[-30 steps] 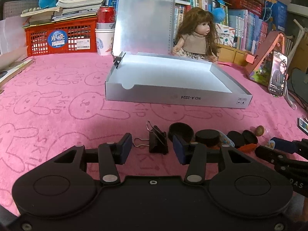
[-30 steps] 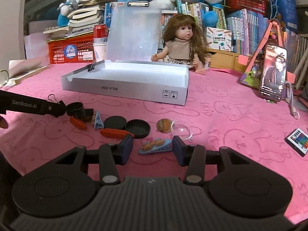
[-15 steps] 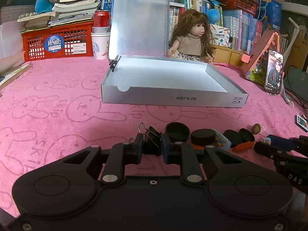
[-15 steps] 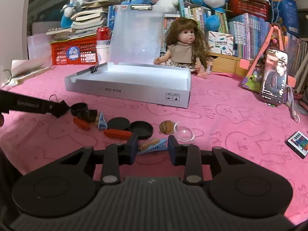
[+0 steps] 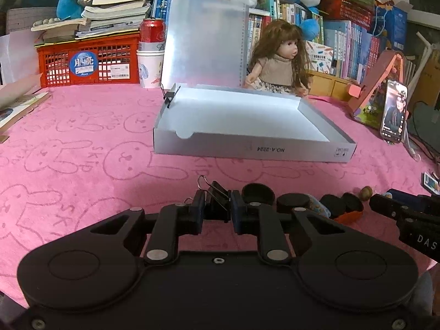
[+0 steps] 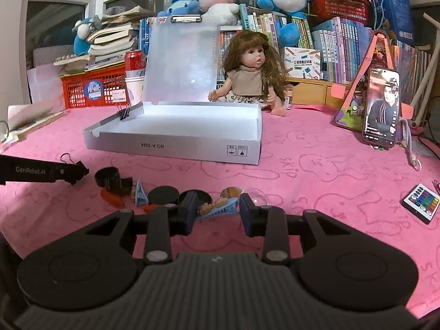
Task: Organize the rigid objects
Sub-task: 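Carry the binder clip with the left gripper while the right gripper carries the hair clip into the white box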
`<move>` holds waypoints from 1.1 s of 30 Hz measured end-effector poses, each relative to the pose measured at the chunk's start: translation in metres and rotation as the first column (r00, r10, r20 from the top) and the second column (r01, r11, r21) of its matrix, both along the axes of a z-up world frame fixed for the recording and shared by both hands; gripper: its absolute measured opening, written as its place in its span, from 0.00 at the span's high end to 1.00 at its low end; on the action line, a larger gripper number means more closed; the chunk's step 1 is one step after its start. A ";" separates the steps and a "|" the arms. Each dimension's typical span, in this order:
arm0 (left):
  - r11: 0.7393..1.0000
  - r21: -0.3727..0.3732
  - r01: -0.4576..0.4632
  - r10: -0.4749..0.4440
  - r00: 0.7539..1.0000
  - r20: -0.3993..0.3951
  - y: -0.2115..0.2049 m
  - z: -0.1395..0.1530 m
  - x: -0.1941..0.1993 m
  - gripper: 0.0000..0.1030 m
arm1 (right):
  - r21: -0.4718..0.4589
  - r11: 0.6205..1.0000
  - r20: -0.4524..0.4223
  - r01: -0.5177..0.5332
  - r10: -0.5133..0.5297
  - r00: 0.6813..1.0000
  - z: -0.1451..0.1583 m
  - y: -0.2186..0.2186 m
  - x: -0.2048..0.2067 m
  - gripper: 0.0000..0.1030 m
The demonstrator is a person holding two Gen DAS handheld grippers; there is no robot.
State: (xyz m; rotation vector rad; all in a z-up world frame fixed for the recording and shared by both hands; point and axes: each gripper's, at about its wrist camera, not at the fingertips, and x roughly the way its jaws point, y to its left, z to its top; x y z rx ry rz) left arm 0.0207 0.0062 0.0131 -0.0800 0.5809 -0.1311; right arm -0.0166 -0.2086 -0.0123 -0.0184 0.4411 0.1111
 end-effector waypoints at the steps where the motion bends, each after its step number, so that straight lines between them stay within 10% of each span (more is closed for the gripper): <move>1: 1.000 -0.001 -0.001 0.001 1.000 0.004 0.000 0.001 0.000 0.82 | 0.002 1.000 0.002 0.003 -0.003 1.000 0.001 0.000 0.000 0.63; 33: 1.000 0.013 0.021 -0.022 0.999 0.046 -0.021 0.059 0.096 0.82 | 0.197 0.977 -0.094 0.080 -0.062 0.994 0.050 -0.008 0.109 0.63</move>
